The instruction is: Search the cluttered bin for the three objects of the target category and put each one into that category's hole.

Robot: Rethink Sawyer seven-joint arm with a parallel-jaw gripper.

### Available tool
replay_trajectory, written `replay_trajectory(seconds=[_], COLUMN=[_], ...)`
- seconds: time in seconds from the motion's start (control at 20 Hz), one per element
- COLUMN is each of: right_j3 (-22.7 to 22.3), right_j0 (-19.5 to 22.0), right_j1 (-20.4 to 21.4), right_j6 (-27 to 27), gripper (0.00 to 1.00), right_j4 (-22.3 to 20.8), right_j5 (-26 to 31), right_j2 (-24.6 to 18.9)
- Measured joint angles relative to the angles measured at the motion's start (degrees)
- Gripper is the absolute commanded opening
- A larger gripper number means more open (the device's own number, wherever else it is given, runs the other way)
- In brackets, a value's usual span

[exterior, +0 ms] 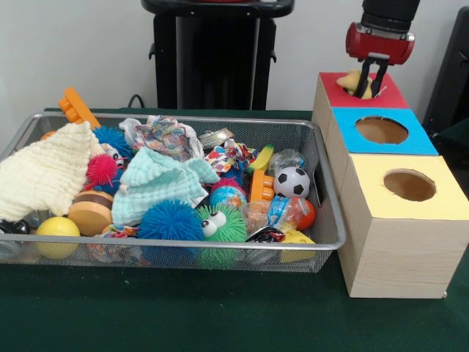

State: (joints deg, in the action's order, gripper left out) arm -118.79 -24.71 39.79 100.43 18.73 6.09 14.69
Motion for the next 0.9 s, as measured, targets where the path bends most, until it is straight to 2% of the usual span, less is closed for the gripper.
replay_trajectory(seconds=[0.9], right_j3=[0.0], right_j0=[0.0], right_j1=[-1.1], right_j6=[0.0], gripper=[0.0], right_j4=[0.0], right_j5=[-1.4], right_j2=[-0.3])
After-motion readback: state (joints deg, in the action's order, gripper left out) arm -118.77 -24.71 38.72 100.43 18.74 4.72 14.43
